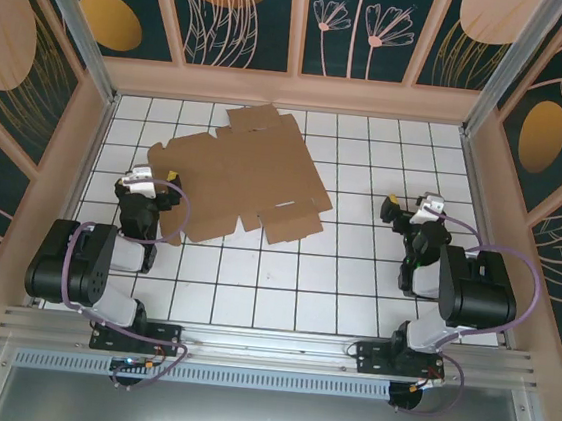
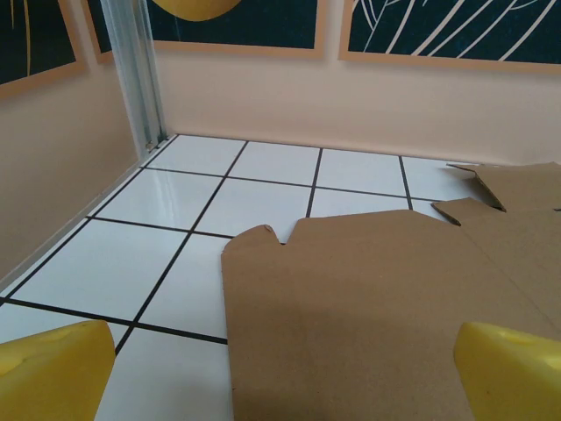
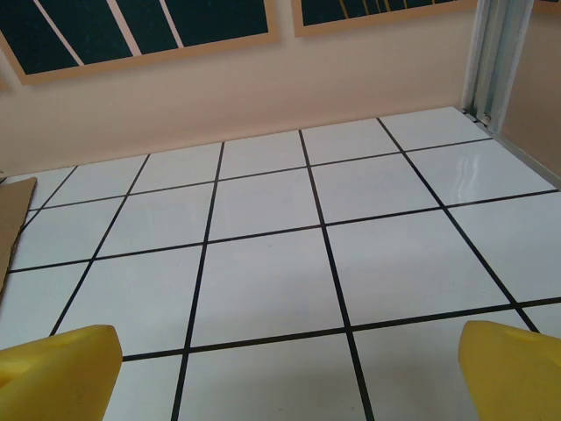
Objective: Fold the paper box
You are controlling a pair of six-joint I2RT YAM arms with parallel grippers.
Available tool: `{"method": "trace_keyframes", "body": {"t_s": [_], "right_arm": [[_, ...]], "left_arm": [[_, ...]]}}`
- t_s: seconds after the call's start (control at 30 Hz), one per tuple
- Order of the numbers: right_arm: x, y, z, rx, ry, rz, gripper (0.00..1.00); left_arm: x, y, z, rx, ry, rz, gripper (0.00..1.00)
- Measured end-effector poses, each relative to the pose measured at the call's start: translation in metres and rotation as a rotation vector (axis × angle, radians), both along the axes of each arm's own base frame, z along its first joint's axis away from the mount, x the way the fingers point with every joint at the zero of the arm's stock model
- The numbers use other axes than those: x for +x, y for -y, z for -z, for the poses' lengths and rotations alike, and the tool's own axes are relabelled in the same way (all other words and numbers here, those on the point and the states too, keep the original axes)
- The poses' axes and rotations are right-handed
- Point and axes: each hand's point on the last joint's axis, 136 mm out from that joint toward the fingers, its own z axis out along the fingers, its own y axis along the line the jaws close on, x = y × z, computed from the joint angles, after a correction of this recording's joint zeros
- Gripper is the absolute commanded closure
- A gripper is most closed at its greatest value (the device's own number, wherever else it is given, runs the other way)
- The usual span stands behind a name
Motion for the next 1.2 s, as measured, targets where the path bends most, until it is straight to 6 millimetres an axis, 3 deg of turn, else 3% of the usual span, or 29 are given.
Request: {"method": "trace_keyframes", "body": {"t_s": [1.2], "right_arm": [[-0.0016,-0.0085,-0.0018,-0.025,-0.008,-0.024,0.01]], "left_arm": [[-0.0017,-0.0002,-0.0045,0.0,0.004,-0.001,0.01]]}}
